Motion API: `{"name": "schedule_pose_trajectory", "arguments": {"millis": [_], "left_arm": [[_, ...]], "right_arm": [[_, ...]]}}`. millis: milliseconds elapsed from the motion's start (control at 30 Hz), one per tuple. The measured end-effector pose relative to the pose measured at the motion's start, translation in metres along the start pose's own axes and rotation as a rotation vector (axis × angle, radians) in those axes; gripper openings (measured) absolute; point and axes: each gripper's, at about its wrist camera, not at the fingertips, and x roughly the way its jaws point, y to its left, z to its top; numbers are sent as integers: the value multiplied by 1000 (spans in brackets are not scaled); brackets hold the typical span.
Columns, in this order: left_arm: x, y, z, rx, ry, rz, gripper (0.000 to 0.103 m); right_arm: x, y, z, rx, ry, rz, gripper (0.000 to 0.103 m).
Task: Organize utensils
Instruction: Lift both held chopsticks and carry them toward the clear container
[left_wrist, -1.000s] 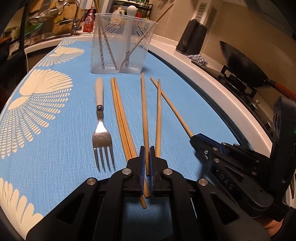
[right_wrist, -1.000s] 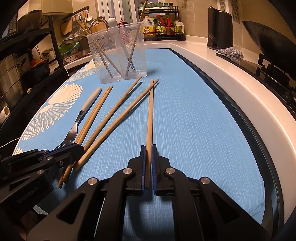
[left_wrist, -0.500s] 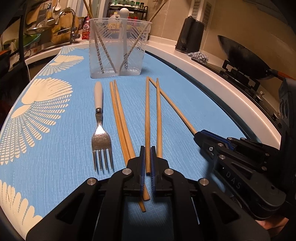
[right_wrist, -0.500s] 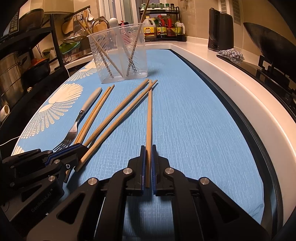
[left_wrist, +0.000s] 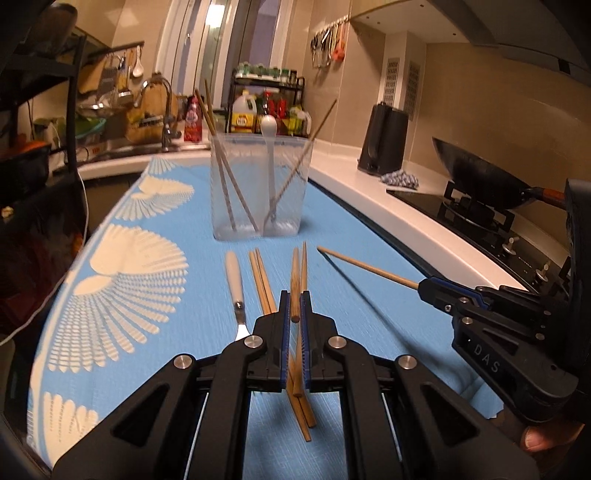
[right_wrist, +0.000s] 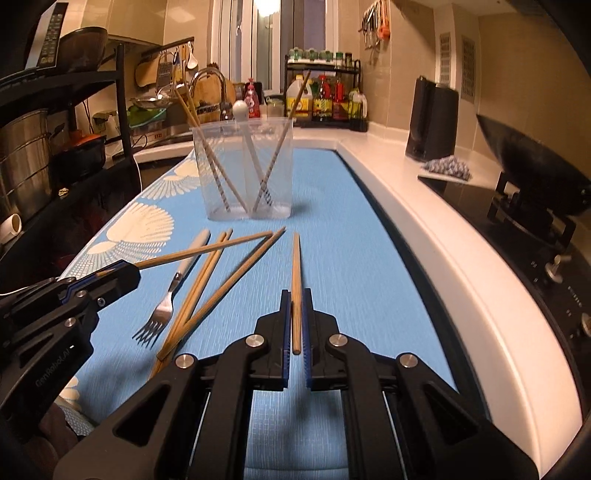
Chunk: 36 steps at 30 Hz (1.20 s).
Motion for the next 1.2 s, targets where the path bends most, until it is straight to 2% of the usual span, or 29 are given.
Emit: {"name": "schedule_pose_trajectory", "arguments": {"millis": [300, 567, 733, 867, 1200], "left_arm": [[-23, -1, 14, 25, -118, 42, 5], [-28, 1, 27, 20, -150, 50, 5], [-26, 5, 28, 10, -141, 54, 5], [-23, 10, 25, -6, -139, 81, 6], [-22, 11, 27, -14, -154, 89, 6]], "right_arm": [[-29, 3, 24, -34, -117, -16, 5], [-46, 0, 50, -53, -183, -5, 5], [-48, -2, 57, -50, -196, -1, 5], [-48, -1, 55, -46, -191, 4, 5], [-46, 2, 50, -47, -175, 16, 5]]}}
